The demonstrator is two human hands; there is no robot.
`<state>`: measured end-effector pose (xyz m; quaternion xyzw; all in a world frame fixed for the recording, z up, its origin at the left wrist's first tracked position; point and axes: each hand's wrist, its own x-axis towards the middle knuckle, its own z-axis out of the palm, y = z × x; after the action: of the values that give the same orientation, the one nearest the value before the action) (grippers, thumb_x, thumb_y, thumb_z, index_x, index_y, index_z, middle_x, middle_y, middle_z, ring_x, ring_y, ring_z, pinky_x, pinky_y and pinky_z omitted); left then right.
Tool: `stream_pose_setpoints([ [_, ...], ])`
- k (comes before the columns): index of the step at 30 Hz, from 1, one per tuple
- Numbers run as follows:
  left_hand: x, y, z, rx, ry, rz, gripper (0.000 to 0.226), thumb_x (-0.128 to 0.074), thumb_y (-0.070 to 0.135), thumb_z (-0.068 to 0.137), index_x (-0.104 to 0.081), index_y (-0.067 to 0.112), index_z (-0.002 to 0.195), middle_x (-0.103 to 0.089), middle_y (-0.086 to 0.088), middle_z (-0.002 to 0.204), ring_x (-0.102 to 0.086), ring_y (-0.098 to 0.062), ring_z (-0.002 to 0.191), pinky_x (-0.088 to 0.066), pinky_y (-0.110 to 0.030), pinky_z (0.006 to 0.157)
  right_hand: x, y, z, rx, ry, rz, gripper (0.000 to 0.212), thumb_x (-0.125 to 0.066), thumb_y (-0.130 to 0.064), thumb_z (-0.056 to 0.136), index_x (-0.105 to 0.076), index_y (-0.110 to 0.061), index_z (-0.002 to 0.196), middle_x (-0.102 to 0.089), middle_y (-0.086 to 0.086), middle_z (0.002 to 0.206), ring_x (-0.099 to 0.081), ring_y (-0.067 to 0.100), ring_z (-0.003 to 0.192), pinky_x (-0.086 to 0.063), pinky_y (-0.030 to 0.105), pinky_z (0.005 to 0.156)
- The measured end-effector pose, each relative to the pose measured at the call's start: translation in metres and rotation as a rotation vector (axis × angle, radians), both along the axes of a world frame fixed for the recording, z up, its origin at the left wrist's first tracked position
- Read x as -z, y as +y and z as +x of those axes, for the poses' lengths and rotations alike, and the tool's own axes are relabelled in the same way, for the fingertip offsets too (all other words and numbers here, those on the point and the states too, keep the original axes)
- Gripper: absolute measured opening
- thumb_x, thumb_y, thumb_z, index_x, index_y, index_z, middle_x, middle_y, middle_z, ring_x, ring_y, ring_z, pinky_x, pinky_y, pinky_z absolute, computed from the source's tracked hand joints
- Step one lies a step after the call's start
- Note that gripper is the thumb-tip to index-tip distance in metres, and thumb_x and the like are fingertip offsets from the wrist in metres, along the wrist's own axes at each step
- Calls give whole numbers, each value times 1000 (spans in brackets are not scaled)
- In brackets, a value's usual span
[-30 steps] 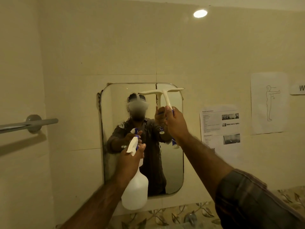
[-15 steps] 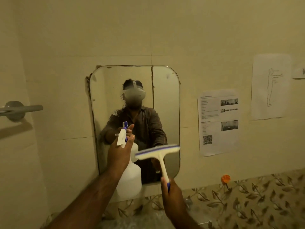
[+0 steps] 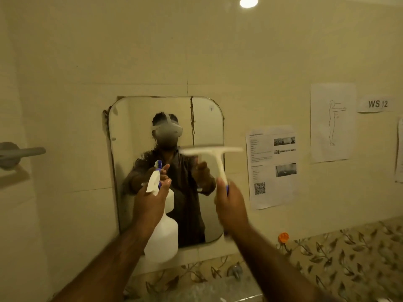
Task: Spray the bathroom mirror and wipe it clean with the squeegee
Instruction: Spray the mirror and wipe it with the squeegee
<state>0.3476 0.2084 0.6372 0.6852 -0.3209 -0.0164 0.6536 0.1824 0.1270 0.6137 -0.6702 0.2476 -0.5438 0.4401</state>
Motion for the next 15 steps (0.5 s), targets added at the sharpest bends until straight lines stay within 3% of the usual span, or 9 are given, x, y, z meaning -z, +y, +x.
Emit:
stream_pose_setpoints([
  [3,-16,2,-10,20,-45,-12,51,-57,48,88,-58,8,118,-61,0,84,-54,-10,67,-33,-16,49,-82,-22,11,-24,-93,-142,27,-44,-42,104,-59,-33,83,-64,-21,58,-58,-8,50,-45,10,47],
  [7,-42,5,-19,103,-113,20,45,-57,48,88,-64,5,98,-61,1,72,-58,-13,67,-36,-14,49,-129,-40,20,-41,-196,-208,30,-44,-38,105,-56,-28,80,-63,-24,51,-59,-11,45,-43,5,43],
  [11,-57,8,-19,160,-115,-46,53,-57,54,84,-62,11,114,-69,-5,98,-63,-21,93,-45,-27,75,-131,-47,29,-46,-143,-223,31,-43,-35,106,-58,-25,81,-65,-18,51,-59,-9,44,-42,3,41],
  [15,-59,6,-10,137,-43,-70,66,-58,58,81,-54,15,130,-64,-10,118,-59,-28,108,-46,-36,85,-93,-63,42,9,-36,-193,36,-44,-48,102,-66,-19,103,-75,5,88,-74,13,80,-62,26,67],
])
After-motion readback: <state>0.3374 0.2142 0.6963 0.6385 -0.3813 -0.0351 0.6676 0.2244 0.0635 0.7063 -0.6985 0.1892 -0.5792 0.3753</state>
